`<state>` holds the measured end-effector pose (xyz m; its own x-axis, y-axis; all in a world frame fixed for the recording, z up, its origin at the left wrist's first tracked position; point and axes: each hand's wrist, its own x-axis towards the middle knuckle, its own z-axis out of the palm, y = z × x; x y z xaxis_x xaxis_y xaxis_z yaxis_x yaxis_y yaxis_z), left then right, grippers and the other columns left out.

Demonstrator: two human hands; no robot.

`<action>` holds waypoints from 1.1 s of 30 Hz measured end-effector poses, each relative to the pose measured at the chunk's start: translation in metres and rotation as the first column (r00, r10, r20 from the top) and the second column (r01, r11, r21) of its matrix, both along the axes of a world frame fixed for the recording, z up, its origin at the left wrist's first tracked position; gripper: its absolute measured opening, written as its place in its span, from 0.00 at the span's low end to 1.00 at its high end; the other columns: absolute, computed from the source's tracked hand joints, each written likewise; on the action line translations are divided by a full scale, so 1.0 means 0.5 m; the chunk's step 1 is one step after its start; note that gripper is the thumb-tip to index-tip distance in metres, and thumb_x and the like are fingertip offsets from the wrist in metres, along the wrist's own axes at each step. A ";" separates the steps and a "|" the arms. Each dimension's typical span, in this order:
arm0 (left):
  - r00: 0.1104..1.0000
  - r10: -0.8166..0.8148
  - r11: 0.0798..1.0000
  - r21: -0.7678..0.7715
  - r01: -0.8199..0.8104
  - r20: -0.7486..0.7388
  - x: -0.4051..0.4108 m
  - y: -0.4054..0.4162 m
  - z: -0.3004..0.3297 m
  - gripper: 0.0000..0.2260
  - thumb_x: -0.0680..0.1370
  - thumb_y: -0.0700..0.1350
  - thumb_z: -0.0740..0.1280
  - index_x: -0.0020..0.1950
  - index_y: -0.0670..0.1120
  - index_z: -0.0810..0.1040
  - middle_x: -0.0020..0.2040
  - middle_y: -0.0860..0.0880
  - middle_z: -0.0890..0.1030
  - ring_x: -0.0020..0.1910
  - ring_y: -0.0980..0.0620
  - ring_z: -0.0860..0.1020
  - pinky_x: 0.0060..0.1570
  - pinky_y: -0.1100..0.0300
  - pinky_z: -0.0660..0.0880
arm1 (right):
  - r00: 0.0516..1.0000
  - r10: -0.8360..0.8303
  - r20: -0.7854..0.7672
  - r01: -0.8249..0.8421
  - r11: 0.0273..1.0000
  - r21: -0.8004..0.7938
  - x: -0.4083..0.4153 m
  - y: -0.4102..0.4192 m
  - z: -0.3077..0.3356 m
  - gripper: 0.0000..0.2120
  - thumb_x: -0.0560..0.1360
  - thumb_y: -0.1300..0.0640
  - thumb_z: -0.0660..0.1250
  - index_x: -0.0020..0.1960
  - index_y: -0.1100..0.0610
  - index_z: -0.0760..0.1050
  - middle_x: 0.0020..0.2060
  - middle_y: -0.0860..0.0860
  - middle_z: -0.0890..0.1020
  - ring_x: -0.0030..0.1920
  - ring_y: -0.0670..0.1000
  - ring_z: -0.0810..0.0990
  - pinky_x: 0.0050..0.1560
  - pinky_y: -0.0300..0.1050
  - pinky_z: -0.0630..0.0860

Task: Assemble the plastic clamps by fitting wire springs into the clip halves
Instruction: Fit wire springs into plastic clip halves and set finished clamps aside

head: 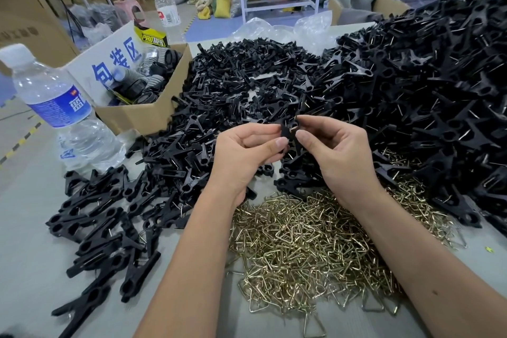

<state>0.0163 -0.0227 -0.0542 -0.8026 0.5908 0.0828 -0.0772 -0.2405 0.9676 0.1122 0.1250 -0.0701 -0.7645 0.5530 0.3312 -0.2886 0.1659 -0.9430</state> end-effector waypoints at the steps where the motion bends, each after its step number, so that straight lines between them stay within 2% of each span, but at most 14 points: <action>1: 1.000 -0.002 1.000 0.004 0.002 0.001 0.000 0.000 0.000 0.13 0.69 0.36 0.78 0.52 0.42 0.86 0.48 0.41 0.88 0.47 0.44 0.88 0.43 0.60 0.83 | 1.000 -0.003 -0.005 0.003 1.000 0.000 0.000 0.001 0.000 0.12 0.78 0.63 0.74 0.61 0.56 0.84 0.49 0.49 0.89 0.51 0.50 0.87 0.54 0.44 0.84; 6: 1.000 0.025 1.000 0.006 -0.025 0.009 0.001 0.001 0.001 0.16 0.66 0.39 0.79 0.52 0.42 0.86 0.48 0.41 0.88 0.47 0.44 0.88 0.43 0.60 0.83 | 1.000 -0.014 -0.018 0.014 1.000 0.002 0.001 0.002 -0.001 0.12 0.78 0.61 0.74 0.61 0.55 0.84 0.49 0.49 0.88 0.52 0.51 0.87 0.55 0.46 0.84; 14: 1.000 0.015 0.999 -0.051 -0.015 0.001 -0.001 0.003 -0.003 0.12 0.71 0.33 0.78 0.53 0.40 0.86 0.47 0.41 0.88 0.47 0.44 0.88 0.43 0.61 0.83 | 1.000 -0.007 -0.016 0.008 1.000 0.017 0.001 0.000 -0.001 0.12 0.77 0.63 0.76 0.60 0.57 0.84 0.48 0.49 0.88 0.50 0.49 0.87 0.53 0.42 0.83; 18: 0.995 -0.008 0.995 -0.102 -0.002 -0.096 -0.003 -0.001 -0.003 0.12 0.71 0.32 0.78 0.54 0.40 0.86 0.47 0.43 0.88 0.47 0.46 0.88 0.44 0.61 0.83 | 1.000 0.005 0.001 -0.005 1.000 0.013 0.003 0.002 0.004 0.14 0.74 0.61 0.79 0.58 0.54 0.85 0.45 0.50 0.88 0.47 0.49 0.87 0.52 0.45 0.84; 21: 0.975 -0.035 0.991 -0.137 0.005 -0.218 -0.001 -0.003 0.002 0.16 0.67 0.37 0.81 0.54 0.42 0.86 0.47 0.45 0.88 0.48 0.48 0.87 0.48 0.60 0.83 | 1.000 0.021 0.013 -0.021 1.000 0.001 0.005 0.003 0.009 0.15 0.73 0.59 0.80 0.58 0.50 0.85 0.42 0.51 0.87 0.43 0.50 0.86 0.47 0.43 0.83; 25: 0.961 -0.018 0.981 -0.190 -0.036 -0.275 -0.001 -0.010 0.005 0.17 0.64 0.50 0.82 0.49 0.44 0.87 0.44 0.47 0.88 0.45 0.49 0.87 0.49 0.57 0.84 | 0.999 0.034 0.024 -0.034 0.999 0.013 0.008 0.003 0.011 0.15 0.70 0.56 0.82 0.54 0.55 0.85 0.40 0.53 0.87 0.40 0.51 0.86 0.44 0.45 0.84; 28: 0.937 0.043 0.967 -0.219 -0.126 -0.348 -0.004 -0.009 0.000 0.15 0.68 0.58 0.80 0.42 0.47 0.87 0.37 0.48 0.86 0.37 0.54 0.81 0.41 0.62 0.79 | 0.999 0.022 0.038 -0.027 0.991 0.131 0.010 -0.005 0.012 0.14 0.71 0.56 0.81 0.56 0.54 0.86 0.42 0.52 0.88 0.44 0.51 0.87 0.49 0.51 0.86; 31: 0.931 0.055 0.962 -0.230 -0.146 -0.361 -0.006 -0.008 -0.005 0.14 0.68 0.56 0.81 0.39 0.47 0.86 0.34 0.49 0.85 0.34 0.54 0.79 0.37 0.62 0.76 | 1.000 -0.012 0.024 0.002 0.925 0.381 0.013 -0.016 0.017 0.13 0.73 0.61 0.80 0.57 0.56 0.87 0.47 0.47 0.88 0.49 0.47 0.87 0.52 0.50 0.84; 33: 0.937 0.043 0.962 -0.238 -0.132 -0.346 -0.009 -0.011 -0.007 0.13 0.68 0.54 0.82 0.39 0.47 0.85 0.34 0.47 0.85 0.34 0.51 0.79 0.38 0.57 0.76 | 0.999 -0.036 -0.002 0.032 0.859 0.512 0.016 -0.017 0.021 0.14 0.72 0.62 0.80 0.57 0.57 0.86 0.48 0.47 0.88 0.50 0.44 0.86 0.53 0.47 0.84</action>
